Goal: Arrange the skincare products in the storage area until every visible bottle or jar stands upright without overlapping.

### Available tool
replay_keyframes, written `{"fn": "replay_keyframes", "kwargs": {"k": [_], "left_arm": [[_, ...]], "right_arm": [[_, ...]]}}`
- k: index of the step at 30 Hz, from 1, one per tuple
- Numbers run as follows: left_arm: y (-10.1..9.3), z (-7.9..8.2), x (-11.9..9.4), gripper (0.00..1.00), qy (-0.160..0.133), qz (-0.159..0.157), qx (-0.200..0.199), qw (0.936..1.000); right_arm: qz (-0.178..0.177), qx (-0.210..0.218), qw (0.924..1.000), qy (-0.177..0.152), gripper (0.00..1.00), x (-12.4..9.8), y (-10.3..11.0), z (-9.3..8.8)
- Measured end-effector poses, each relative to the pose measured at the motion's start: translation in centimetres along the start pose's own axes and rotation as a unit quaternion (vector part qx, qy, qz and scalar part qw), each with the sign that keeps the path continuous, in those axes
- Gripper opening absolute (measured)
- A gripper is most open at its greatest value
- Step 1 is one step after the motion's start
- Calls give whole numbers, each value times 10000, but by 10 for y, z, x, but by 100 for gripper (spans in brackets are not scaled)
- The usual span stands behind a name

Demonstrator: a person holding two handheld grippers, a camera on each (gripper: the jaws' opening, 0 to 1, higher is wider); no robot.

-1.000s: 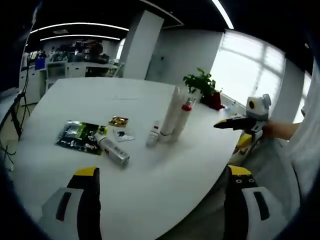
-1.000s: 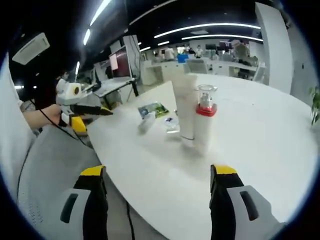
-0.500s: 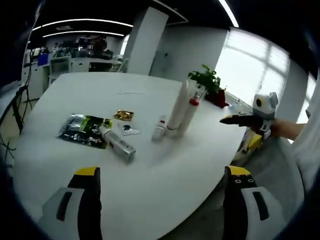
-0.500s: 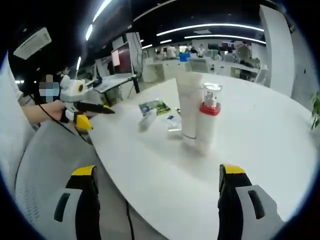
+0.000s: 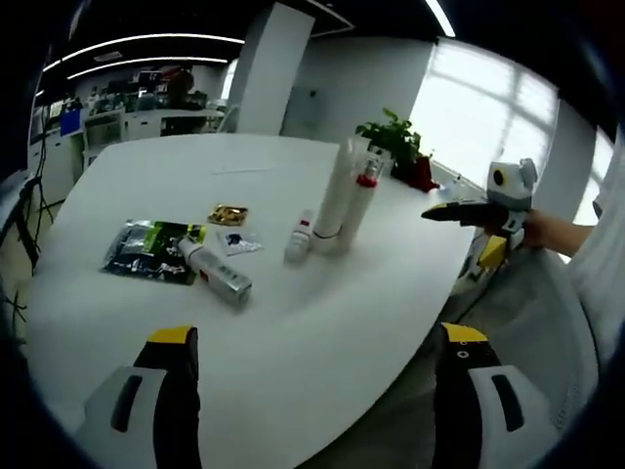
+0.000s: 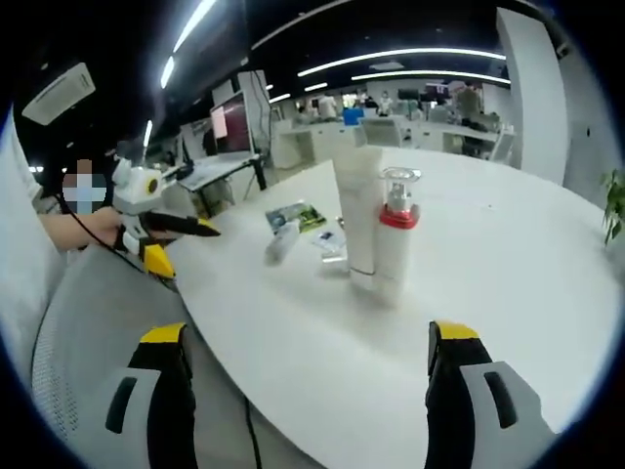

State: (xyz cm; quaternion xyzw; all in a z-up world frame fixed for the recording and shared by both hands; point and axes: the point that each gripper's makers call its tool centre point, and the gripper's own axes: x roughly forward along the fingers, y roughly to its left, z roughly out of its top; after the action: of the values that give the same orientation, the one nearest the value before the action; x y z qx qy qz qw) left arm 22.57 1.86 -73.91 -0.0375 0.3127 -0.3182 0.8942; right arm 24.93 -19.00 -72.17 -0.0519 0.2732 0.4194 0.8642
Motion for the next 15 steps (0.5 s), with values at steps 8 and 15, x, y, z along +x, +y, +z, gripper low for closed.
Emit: {"fn": "replay_keyframes", "kwargs": {"k": [8, 15], "left_arm": [[2, 13, 13, 89, 56, -30, 72, 10000], [3, 35, 38, 83, 34, -87, 277, 9996]], "right_arm": [[-108, 111, 9999, -46, 98, -3, -10, 0], [-100, 208, 9997, -14, 97, -1, -9, -2]]}}
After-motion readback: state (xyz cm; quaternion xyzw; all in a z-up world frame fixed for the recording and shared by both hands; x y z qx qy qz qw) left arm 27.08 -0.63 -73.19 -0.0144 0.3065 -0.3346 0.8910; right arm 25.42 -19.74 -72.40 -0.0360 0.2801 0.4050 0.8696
